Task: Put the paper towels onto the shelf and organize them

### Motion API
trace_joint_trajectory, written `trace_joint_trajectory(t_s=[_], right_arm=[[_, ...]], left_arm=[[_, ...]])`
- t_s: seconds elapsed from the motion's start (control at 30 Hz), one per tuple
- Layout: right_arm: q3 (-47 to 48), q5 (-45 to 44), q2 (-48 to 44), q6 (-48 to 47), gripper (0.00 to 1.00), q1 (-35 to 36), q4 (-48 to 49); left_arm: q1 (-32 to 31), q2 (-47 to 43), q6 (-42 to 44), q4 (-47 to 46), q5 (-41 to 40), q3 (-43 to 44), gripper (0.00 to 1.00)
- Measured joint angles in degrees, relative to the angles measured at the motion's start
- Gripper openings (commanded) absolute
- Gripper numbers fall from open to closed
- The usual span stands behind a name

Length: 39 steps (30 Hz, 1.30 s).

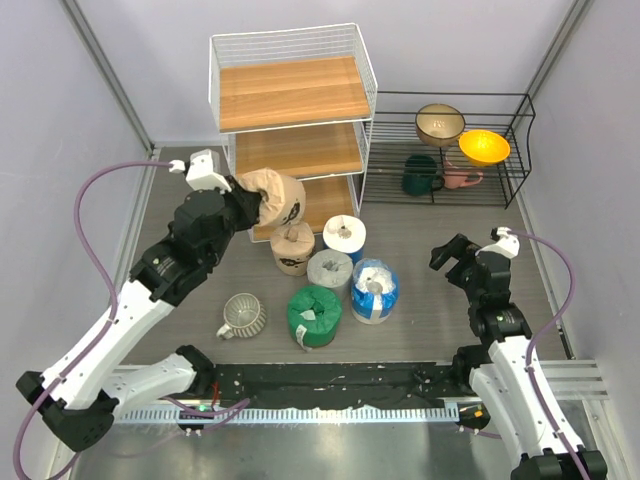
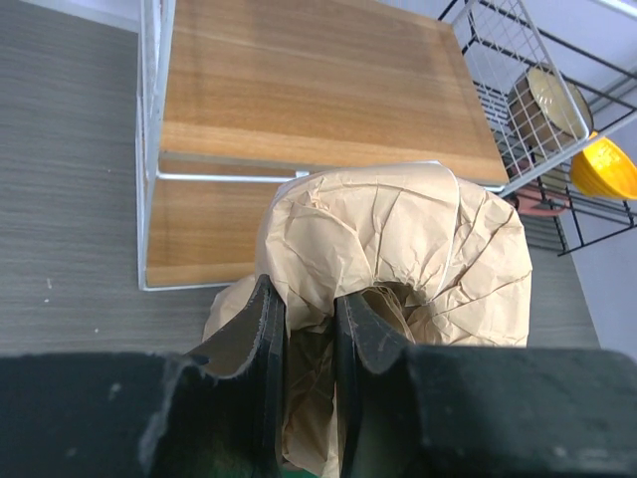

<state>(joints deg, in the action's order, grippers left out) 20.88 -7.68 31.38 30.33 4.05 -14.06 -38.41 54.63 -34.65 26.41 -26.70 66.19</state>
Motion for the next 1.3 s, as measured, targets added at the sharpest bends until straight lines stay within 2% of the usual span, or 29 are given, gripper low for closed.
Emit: trace_joint_trajectory(t_s=[0.63,1.0,1.3], right_arm=[[1.7,1.9,-2.5,-0.2,0.99,0.0,-3.3],[1.7,3.2,-1.6,-0.3,1.00,0.0,-3.5],[1.7,3.7,-0.7,-0.5,0.99,0.0,-3.5]], left_arm=[[-0.1,13.7,-6.6,-16.7,-2.2,0.3,0.00],[-0.7,17.6,-8.8,-18.2,-1.9,3.0,0.00],[-1.4,18.3,-8.9,-19.1,-4.6,4.8,0.00]])
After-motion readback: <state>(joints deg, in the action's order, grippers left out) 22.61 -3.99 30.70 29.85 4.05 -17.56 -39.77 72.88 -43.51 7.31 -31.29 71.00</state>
